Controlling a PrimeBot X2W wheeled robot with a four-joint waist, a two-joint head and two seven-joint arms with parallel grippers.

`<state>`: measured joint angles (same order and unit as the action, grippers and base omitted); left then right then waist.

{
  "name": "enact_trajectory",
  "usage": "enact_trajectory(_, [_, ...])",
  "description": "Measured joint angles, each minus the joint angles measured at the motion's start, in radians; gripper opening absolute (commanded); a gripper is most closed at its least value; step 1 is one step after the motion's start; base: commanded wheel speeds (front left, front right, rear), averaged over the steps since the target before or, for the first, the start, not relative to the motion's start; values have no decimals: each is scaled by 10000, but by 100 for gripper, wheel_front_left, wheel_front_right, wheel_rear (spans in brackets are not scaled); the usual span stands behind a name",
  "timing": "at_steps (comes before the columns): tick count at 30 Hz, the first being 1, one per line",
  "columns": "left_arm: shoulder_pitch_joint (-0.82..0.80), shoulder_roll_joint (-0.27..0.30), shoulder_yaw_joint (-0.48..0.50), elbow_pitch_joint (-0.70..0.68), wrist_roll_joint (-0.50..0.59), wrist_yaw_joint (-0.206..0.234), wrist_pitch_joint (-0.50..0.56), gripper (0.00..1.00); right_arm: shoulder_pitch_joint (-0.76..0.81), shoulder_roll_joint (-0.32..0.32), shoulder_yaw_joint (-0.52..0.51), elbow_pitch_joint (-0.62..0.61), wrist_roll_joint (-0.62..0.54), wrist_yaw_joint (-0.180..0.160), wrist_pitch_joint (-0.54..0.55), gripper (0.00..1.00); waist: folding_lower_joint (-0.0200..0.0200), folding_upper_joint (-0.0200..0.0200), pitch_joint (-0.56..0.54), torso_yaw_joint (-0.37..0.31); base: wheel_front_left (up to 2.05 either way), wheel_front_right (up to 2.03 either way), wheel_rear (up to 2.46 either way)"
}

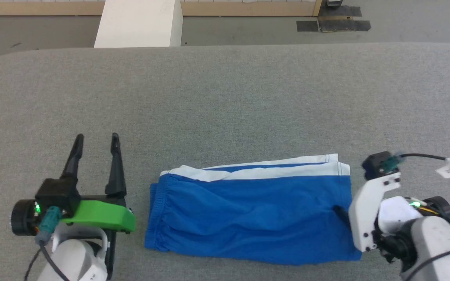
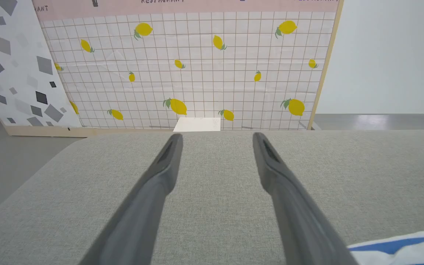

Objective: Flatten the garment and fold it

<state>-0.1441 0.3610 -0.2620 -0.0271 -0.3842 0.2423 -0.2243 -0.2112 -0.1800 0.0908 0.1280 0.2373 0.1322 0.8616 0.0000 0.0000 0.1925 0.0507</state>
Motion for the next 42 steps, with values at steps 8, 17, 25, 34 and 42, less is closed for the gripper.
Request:
enact_trajectory(8, [-65,-487,-48,694,153,-251,-284,100,-572,-198,894,855,-25,0,-224,5,0,0,199,63,0,0,0])
enact_trajectory(17, [-65,-556,280,846,387,-481,-291,100,-715,-951,98,1271,339,10,-502,0,0,0,145,16,0,0,0])
enact_trajectory(25, [-55,-660,414,917,506,-667,-297,100,-665,-2454,-1241,2011,-249,4,-98,0,1,0,-19,-92,0,0,0])
enact_trajectory(34, [109,-667,499,1285,504,-874,-299,100,-296,-2840,-571,44,-155,4,1221,0,0,0,-408,-233,0,0,0])
enact_trajectory(42, [266,-625,550,1342,290,-1047,-295,100,-29,-3172,786,-2922,662,4,2652,0,0,0,-563,-266,0,0,0])
